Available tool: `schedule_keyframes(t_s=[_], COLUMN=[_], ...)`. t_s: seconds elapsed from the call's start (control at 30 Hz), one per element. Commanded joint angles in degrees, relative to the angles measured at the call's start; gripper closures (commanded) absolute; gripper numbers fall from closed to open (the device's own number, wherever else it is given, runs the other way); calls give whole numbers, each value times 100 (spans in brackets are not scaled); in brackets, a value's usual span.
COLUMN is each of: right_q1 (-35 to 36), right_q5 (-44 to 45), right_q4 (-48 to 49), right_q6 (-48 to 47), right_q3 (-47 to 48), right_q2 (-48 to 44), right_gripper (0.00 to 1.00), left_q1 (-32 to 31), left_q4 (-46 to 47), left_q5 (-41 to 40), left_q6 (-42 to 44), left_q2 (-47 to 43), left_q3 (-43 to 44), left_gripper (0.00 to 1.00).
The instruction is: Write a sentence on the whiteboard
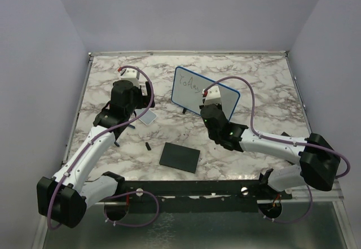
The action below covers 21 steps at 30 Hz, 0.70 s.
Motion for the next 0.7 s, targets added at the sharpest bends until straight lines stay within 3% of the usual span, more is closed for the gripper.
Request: schedule_keyframes(t_s=[0.0,0.67], right_q1=[-18,-18], right_q5=[-5,327], right_q4=[19,208], right_q6=[45,-227], right_q3=[-48,-121], right_q2=[47,-243], right_gripper=[100,100], left_q1=[-15,-19], left_q4=[69,70], left_q5=[88,85], left_q6=[26,33], left_q2=[-138,-121], left_q3=[-62,-67], left_gripper=[1,1])
